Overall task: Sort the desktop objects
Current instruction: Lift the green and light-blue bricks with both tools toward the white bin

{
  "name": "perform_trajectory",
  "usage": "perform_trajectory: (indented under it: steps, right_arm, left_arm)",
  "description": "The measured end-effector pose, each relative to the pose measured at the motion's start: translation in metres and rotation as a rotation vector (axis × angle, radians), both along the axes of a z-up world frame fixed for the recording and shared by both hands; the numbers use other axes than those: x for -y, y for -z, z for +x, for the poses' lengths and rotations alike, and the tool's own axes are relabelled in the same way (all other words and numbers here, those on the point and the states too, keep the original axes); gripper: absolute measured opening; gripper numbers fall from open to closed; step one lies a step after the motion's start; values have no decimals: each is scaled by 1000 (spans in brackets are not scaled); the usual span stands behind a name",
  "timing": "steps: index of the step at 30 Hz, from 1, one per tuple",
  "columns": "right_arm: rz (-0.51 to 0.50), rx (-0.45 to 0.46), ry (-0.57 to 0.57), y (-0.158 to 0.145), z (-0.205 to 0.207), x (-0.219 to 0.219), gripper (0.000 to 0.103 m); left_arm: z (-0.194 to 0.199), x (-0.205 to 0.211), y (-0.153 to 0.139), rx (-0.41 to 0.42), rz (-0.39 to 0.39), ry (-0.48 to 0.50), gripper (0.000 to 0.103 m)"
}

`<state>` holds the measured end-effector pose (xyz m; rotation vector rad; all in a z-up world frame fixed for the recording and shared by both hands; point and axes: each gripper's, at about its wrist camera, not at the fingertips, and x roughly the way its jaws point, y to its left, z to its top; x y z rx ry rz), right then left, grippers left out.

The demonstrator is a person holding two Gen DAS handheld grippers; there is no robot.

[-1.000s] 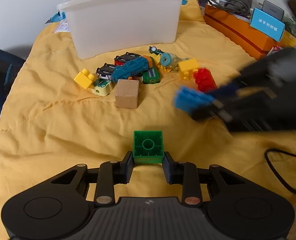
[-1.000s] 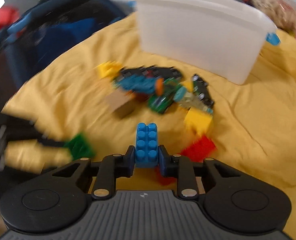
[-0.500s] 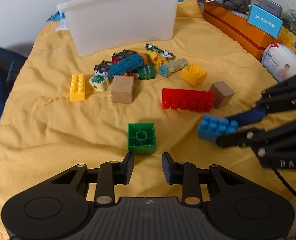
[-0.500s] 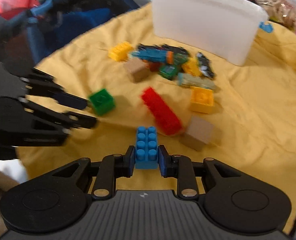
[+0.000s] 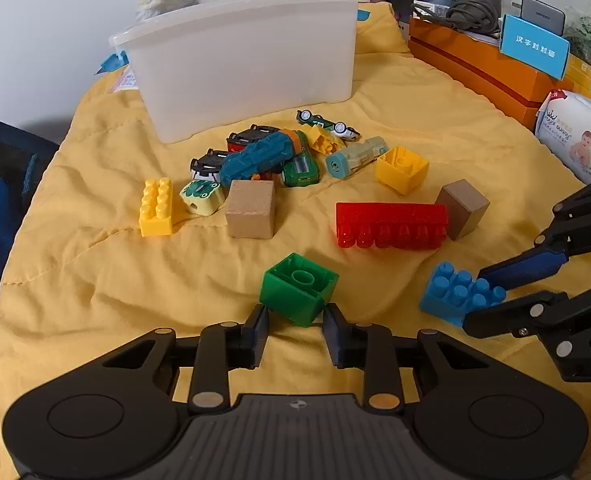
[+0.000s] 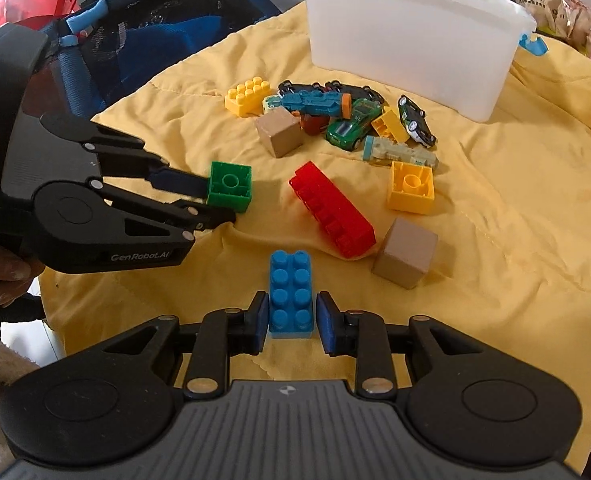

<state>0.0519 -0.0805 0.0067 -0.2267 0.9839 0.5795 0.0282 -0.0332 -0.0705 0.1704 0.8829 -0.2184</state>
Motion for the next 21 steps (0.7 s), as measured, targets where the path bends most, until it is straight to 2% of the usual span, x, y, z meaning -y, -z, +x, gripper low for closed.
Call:
perform_trajectory:
  steps: [3,4,6,12,14,16,21]
  right_arm:
    - [-1,5,10,-1,0,2,30]
    - [0,5,14,-1,0,3,30]
    - [5,0,24,0,0,5,30]
    - [9,1,22,-1,1,5,31]
    - [9,2,22,-1,1,6,31]
    - [8,4,24,-1,1,7,31]
    - [14,12,42,-3,2,12,37]
  left_arm:
    - [2,0,-10,16,-14,-12,30]
    - [3,2,-15,33,6,-2,15]
    - [6,9,-22,51,50,35,14]
    - [23,33,-14,37,85,117,19]
    - [21,40,-13,58,122,134,22]
    - [18,41,-18,74,123,139,24]
    - [18,34,-23,103,150,121,42]
